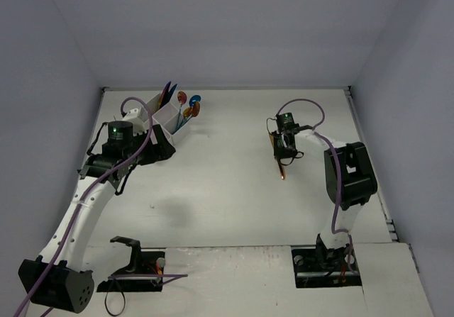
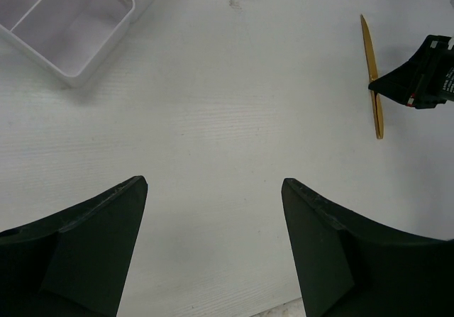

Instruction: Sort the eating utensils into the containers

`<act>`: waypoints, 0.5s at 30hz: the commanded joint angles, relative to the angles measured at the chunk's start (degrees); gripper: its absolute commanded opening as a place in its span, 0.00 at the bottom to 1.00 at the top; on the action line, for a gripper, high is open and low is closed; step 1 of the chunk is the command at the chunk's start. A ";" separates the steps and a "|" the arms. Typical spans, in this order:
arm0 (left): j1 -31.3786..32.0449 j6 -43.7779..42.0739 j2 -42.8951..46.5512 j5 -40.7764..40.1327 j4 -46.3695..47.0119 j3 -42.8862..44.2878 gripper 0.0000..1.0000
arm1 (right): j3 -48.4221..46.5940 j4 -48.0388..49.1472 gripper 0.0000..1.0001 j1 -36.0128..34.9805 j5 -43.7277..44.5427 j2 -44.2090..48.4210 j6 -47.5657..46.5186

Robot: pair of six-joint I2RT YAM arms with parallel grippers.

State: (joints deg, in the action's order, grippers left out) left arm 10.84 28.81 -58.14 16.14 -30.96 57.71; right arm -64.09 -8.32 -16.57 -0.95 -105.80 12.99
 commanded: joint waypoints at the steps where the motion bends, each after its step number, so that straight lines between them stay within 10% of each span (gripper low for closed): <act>1: 1.11 1.96 1.18 1.35 3.10 1.18 0.74 | 1.86 -1.43 0.00 -2.25 -3.71 -1.50 -0.16; 15: 13.83 12.84 -5.75 -0.55 16.54 2.54 0.74 | -2.63 3.95 0.00 -20.50 -7.83 17.38 1.04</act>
State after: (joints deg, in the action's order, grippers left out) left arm 22.73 35.73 -62.34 16.18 -24.54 57.76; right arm -63.25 -8.21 -33.76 -6.82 -98.28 13.28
